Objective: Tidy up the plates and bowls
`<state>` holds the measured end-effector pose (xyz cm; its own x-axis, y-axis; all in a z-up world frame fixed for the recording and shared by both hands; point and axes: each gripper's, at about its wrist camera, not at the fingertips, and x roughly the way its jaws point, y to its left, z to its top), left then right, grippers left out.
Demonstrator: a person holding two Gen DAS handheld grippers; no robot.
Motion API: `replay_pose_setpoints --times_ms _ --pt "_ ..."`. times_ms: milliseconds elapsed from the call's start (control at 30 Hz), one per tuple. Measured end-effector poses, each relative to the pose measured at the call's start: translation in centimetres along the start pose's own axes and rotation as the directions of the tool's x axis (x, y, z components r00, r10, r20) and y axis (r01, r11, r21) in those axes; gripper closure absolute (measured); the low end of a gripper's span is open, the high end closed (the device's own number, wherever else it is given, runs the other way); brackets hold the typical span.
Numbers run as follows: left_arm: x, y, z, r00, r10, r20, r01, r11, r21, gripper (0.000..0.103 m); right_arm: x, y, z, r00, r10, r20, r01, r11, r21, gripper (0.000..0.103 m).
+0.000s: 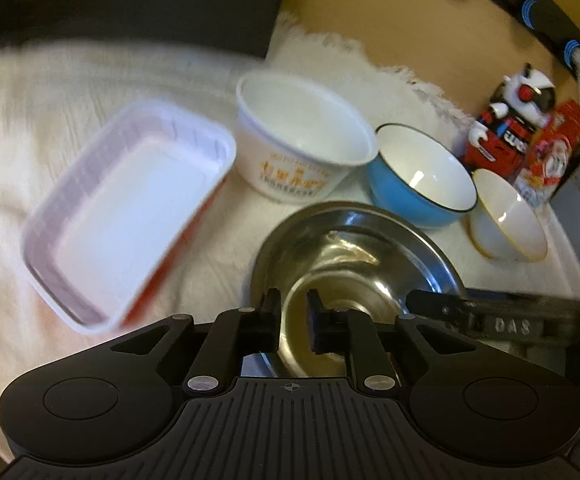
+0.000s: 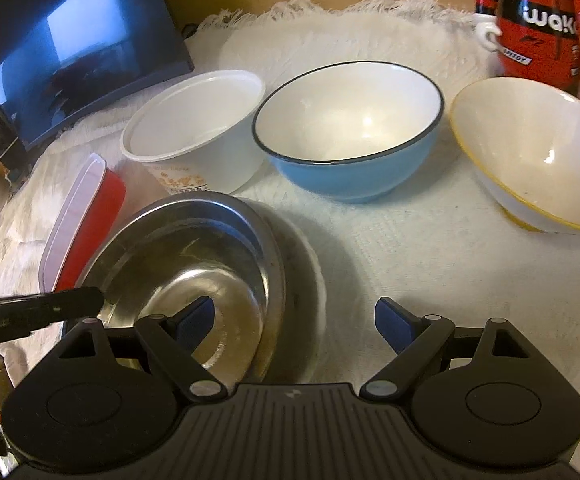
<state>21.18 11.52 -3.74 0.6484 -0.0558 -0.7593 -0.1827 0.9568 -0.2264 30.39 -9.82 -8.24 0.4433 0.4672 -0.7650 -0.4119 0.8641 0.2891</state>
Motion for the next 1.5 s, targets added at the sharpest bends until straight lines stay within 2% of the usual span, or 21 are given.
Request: replay_pose_setpoints --times_ms 133,200,267,400,500,600,700,767,833,900,1000,1133,1233,1500 --pt "-0.3 -0.4 0.3 0.995 0.102 0.021 -0.103 0.991 0.089 0.084 0.2 0.0 0.2 1.0 0.005 -0.006 -0.005 1.0 0.005 0.015" --pt "0.1 0.0 0.4 0.992 0.124 0.013 -0.125 0.989 0.083 0.077 0.3 0.0 0.3 1.0 0.008 -0.009 -0.008 1.0 0.004 0.015" --pt "0.3 0.6 0.6 0.995 0.097 0.01 -0.098 0.994 0.058 0.077 0.3 0.0 0.3 1.0 0.008 -0.01 -0.008 1.0 -0.004 0.015" --pt "2.2 2.4 0.8 0.998 -0.016 -0.055 0.013 0.998 -0.058 0.077 0.6 0.0 0.3 1.0 0.023 -0.019 -0.023 1.0 0.0 0.015" --pt "3.7 2.6 0.5 0.996 -0.036 -0.085 0.031 0.998 -0.053 0.076 1.0 0.0 0.3 0.999 0.028 -0.021 -0.028 1.0 0.003 0.015" --pt "4.9 3.0 0.3 0.991 -0.066 -0.117 0.056 0.994 -0.092 0.075 1.6 -0.1 0.1 0.998 0.038 -0.041 -0.037 0.999 0.009 0.016" --pt "5.7 2.6 0.3 0.988 -0.075 -0.134 0.063 0.994 -0.093 0.071 1.8 0.3 -0.1 0.995 0.079 -0.056 -0.079 0.997 -0.006 0.024" --pt "6.0 2.3 0.4 0.988 -0.058 -0.146 0.047 0.996 -0.073 0.07 1.8 0.9 -0.1 0.991 0.114 -0.065 -0.116 0.993 -0.024 0.024" --pt "6.1 2.0 0.7 0.986 -0.047 -0.159 0.037 0.997 -0.065 0.068 1.8 1.3 -0.1 0.993 0.101 -0.064 -0.102 0.994 -0.023 0.024" --pt "6.4 1.9 1.0 0.983 -0.047 -0.179 0.033 0.996 -0.082 0.064 1.6 1.0 -0.1 0.991 0.123 -0.061 -0.122 0.992 0.005 0.024" --pt "7.2 1.1 1.8 0.98 -0.044 -0.192 0.031 0.997 -0.07 0.064 0.8 0.4 -0.1 0.987 0.154 -0.047 -0.153 0.988 0.039 0.024" --pt "8.4 -1.0 2.4 0.978 -0.063 -0.2 0.062 0.998 -0.014 0.062 0.3 -1.0 -0.1 0.994 0.107 -0.02 -0.106 0.993 0.058 0.024" --pt "8.6 -1.9 2.6 0.981 -0.041 -0.191 0.05 0.998 0.04 0.062 0.5 -2.2 -0.4 0.992 0.12 -0.033 -0.116 0.987 0.11 0.024" --pt "8.4 -1.2 2.4 0.978 -0.064 -0.199 0.072 0.997 0.033 0.062 0.4 -1.7 -1.1 0.994 0.109 -0.028 -0.105 0.988 0.115 0.023"
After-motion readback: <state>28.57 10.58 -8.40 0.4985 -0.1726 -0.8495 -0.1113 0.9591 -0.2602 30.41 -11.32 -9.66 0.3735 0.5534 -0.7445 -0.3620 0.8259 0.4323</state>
